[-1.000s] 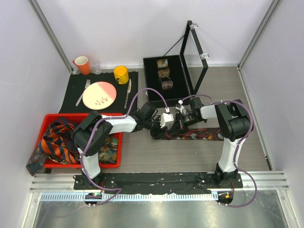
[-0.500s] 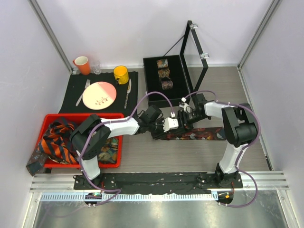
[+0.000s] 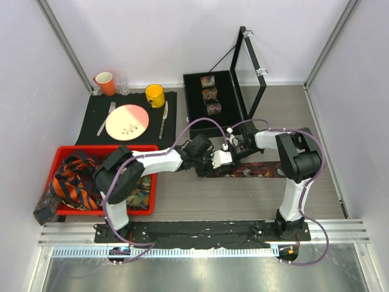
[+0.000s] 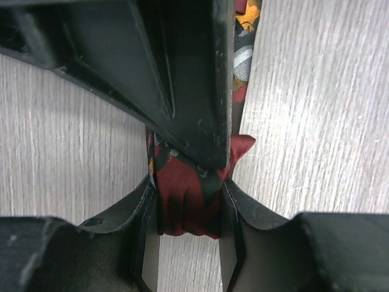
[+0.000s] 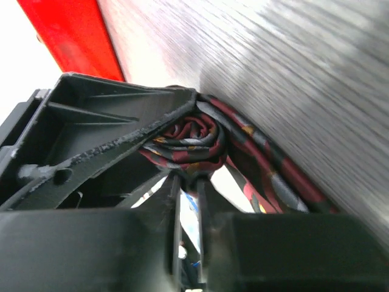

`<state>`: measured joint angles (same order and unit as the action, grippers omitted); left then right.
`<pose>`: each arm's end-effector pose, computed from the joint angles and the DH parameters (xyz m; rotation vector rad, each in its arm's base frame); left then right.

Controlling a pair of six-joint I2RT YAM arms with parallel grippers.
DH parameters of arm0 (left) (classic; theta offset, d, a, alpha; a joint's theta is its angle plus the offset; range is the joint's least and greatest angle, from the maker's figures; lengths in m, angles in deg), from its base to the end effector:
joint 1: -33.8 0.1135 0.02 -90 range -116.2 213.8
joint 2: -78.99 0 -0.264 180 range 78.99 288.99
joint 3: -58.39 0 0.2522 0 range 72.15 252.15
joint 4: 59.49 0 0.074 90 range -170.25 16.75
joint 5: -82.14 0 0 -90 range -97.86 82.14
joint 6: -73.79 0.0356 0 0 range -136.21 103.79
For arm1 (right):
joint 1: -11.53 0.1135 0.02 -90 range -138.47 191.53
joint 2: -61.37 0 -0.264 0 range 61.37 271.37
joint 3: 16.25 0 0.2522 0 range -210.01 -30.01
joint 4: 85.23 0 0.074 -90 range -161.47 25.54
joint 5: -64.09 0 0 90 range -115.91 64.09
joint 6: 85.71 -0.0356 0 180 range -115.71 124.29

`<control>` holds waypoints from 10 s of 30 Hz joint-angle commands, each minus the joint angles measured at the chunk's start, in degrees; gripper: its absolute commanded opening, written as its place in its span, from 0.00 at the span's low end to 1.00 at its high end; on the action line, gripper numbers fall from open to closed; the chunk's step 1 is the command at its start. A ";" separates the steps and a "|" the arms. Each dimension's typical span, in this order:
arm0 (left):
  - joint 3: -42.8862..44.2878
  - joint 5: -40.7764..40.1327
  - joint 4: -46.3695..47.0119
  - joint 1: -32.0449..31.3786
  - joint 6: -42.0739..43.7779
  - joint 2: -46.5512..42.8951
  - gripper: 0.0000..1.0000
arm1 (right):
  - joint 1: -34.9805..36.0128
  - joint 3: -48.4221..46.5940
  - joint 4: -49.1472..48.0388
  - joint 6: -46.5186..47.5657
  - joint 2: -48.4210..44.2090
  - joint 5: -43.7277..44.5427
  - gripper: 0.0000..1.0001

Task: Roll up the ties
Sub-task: Roll the tie at the center of the board.

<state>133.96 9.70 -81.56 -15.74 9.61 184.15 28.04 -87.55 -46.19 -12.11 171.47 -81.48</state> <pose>0.2354 -0.2925 0.1591 1.6297 1.8911 -0.5549 0.3053 0.1211 0.1114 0.1537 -2.6930 -1.4422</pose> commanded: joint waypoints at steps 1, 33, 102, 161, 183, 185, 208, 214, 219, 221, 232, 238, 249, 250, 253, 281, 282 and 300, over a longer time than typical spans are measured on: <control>-1.07 -0.25 -3.81 -0.03 1.33 1.27 0.20 | 0.01 -0.73 -3.49 0.75 2.31 6.96 0.01; 7.19 15.40 -2.31 1.11 19.61 4.86 0.78 | -7.72 -1.88 7.07 13.06 9.16 6.53 0.01; 1.39 4.67 -5.57 1.73 2.57 3.73 0.30 | -0.16 -0.38 2.14 6.56 1.86 4.49 0.01; 2.54 3.27 -2.67 -0.47 2.65 3.91 0.38 | -2.89 -4.34 7.77 11.74 4.68 4.07 0.14; 5.96 20.14 9.90 1.99 -3.06 6.36 0.75 | -7.81 -4.07 11.12 17.46 8.11 15.93 0.01; 6.66 19.36 9.90 1.55 -2.88 7.59 0.70 | -7.81 -3.99 10.58 17.02 7.93 15.50 0.01; 6.57 0.37 -8.29 -0.56 -0.95 4.96 0.25 | -3.42 -2.40 3.38 3.93 -2.62 -1.38 0.52; 6.93 0.72 -8.38 -0.56 -0.42 5.14 0.32 | -2.10 -2.84 2.05 4.71 1.24 3.18 0.35; 6.58 5.45 -9.35 -0.21 1.15 4.52 0.46 | -2.54 -3.46 6.79 9.63 3.18 9.86 0.01; 6.75 6.86 -8.82 0.58 1.16 4.43 0.54 | -3.50 -3.11 7.50 11.65 3.54 11.80 0.01; 12.20 15.57 -2.50 2.52 -3.05 6.98 0.75 | -8.95 -2.14 9.70 17.36 4.94 15.49 0.01; 14.23 17.15 0.84 2.08 -4.47 9.79 0.76 | -9.13 -3.10 8.47 16.58 5.91 15.84 0.01; 13.53 15.93 -0.29 0.94 -2.10 10.85 0.46 | -9.04 -3.46 8.65 16.49 5.48 13.04 0.01; 13.26 14.62 -1.17 0.94 -1.66 10.24 0.37 | -9.04 -3.81 8.74 16.49 5.30 12.60 0.01; 12.29 11.72 -6.61 0.94 -0.43 8.49 0.27 | -9.39 -5.56 12.24 17.36 3.54 10.14 0.04; 14.31 9.40 -15.42 0.84 1.78 8.57 0.56 | -8.51 -5.13 17.79 18.23 5.03 9.40 0.01; 14.05 10.55 -14.28 1.63 1.34 8.22 0.63 | -9.65 -4.69 17.96 18.95 5.38 10.39 0.01; 13.43 23.12 4.97 2.61 -0.78 9.53 0.80 | -11.15 -7.68 16.82 16.58 10.48 22.08 0.01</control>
<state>145.87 27.34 -84.01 -13.05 8.67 192.70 16.83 -94.91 -23.92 5.31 178.05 -74.16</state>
